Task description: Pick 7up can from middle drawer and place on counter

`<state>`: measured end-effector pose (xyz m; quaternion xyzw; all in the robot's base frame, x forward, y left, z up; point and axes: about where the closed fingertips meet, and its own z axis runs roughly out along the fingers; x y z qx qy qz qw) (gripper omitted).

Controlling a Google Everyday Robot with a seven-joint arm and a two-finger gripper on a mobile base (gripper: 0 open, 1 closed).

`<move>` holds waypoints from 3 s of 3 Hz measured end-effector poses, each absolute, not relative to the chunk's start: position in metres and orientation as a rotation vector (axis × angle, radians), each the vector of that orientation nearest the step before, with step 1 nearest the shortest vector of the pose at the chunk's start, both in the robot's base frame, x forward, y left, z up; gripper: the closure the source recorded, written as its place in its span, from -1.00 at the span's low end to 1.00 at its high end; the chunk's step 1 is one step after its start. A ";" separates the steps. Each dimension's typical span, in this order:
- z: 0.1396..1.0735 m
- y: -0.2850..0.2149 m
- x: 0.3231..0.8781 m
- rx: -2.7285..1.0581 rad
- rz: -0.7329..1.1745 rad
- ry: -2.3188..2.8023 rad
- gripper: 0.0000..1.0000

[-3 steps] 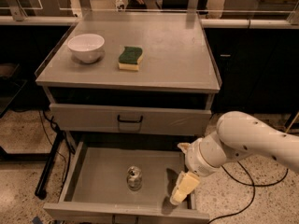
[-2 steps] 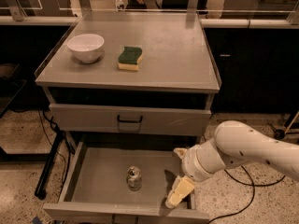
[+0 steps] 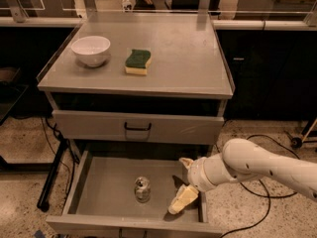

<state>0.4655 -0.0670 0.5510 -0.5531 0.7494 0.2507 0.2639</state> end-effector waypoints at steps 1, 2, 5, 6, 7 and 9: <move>0.546 -0.066 0.466 -1.491 0.688 2.026 -1.00; 0.541 -0.063 0.464 -1.485 0.711 2.029 -1.00; 0.467 -0.015 0.483 -1.393 0.855 1.988 -1.00; 0.453 -0.009 0.483 -1.350 0.892 1.992 -1.00; 0.433 0.005 0.496 -1.304 0.907 1.970 -1.00; 0.411 0.026 0.528 -1.269 0.921 1.921 -1.00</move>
Offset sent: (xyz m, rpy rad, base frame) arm -0.0053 0.0077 -0.0215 0.0388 0.0464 -0.0045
